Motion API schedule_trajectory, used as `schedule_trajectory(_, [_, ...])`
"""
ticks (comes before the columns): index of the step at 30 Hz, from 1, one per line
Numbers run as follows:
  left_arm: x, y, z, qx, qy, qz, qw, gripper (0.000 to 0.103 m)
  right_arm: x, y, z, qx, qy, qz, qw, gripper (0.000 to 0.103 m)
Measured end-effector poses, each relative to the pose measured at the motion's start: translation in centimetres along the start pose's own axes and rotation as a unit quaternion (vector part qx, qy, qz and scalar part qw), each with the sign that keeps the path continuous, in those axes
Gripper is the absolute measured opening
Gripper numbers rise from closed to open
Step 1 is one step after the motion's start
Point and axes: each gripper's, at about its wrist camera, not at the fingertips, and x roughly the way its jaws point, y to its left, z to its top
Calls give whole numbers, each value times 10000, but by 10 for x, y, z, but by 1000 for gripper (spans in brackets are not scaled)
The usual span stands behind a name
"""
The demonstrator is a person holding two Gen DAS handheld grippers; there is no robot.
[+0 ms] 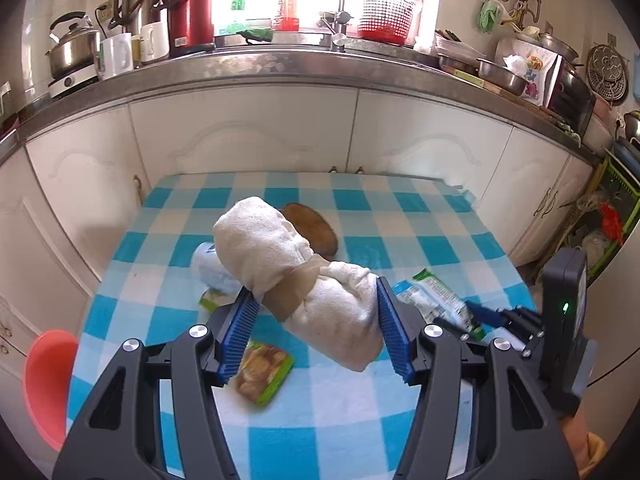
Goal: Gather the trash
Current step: 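Lift the rolled cloth and wrapper and carry both toward the red bucket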
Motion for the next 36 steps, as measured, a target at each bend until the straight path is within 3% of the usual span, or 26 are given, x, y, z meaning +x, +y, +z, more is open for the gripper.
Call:
schedule_trajectory(12, [-20, 55, -35, -222, 102, 392, 9989, 59, -8, 4, -1, -13, -251, -250, 9994, 41])
schedule_trajectory(21, [-32, 96, -55, -454, 118, 619, 9970, 60, -14, 12, 4, 451, -370, 297, 9979, 39])
schedule_trajectory(36, [-33, 149, -78, -744, 213, 855, 9933, 60, -27, 59, 5, 192, -392, 509, 9978, 38])
